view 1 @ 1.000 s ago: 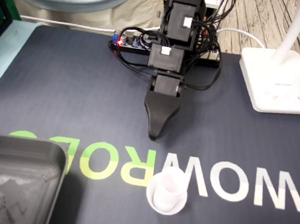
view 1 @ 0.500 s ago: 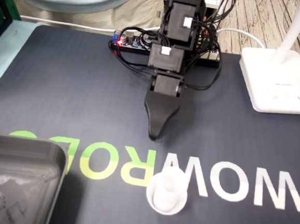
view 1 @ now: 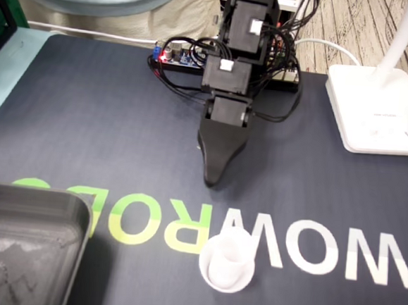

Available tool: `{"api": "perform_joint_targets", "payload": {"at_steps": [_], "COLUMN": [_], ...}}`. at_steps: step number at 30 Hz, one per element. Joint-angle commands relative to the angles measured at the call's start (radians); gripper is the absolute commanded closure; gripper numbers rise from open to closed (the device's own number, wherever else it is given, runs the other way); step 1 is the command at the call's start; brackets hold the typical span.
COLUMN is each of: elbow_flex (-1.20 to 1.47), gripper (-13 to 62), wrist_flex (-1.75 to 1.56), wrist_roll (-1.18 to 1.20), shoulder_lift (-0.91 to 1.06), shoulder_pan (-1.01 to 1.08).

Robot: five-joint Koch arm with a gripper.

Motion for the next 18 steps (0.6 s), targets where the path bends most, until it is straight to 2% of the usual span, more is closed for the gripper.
{"api": "perform_joint_targets", "payload": {"at_steps": [1,10,18], "elbow_flex": [-0.092,-0.374,-0.442], "gripper": [16.7,16.7,16.6], "wrist_flex": [-0.040,-0.120,-0.689], "wrist_roll": [-0.064,-0.373,-1.048], "shoulder_lift": [0.005,-0.179,-0.374], "shoulder_pan": [-0.003,0.074,0.021]}}
